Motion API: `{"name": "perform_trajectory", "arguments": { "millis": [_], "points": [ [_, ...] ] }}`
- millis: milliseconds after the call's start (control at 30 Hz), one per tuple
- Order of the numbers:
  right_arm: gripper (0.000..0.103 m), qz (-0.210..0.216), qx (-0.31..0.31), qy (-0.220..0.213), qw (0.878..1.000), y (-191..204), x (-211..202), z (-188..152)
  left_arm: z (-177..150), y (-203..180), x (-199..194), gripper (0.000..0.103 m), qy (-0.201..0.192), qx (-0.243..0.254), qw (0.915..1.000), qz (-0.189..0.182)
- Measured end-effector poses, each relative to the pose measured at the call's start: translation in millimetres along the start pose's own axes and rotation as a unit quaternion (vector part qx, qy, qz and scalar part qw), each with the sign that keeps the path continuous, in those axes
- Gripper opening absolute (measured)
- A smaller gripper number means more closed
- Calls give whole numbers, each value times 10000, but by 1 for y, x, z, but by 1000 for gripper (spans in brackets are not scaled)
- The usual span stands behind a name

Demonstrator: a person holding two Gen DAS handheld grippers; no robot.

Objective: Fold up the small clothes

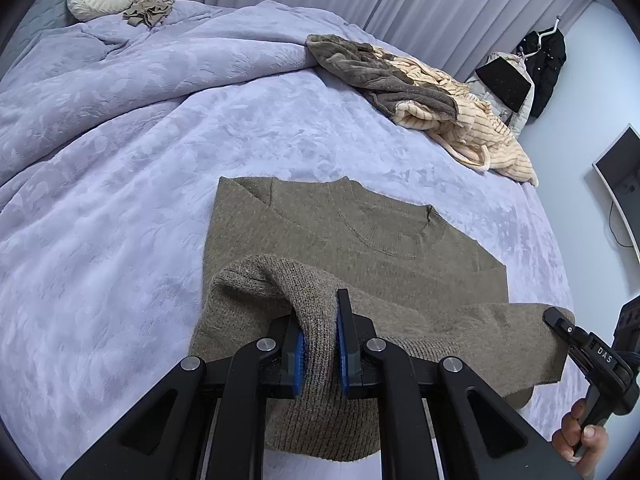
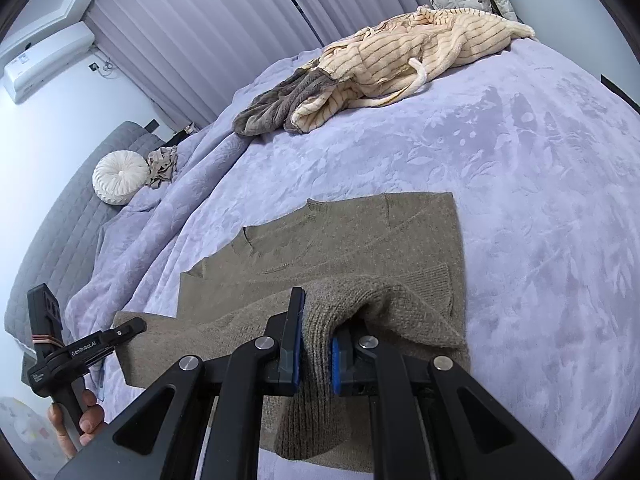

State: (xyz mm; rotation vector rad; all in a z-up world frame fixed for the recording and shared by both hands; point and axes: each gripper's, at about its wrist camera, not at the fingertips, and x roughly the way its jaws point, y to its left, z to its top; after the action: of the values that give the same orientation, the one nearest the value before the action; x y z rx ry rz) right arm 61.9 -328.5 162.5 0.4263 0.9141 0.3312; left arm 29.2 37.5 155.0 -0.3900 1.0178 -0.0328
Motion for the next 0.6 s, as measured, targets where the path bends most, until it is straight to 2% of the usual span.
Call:
{"name": "perform_trajectory", "arguments": {
  "millis": [600],
  "points": [
    [11,-99,120,171,9997,-14,34,19,25,-3,35,14,170,60,9998,107]
  ]
}}
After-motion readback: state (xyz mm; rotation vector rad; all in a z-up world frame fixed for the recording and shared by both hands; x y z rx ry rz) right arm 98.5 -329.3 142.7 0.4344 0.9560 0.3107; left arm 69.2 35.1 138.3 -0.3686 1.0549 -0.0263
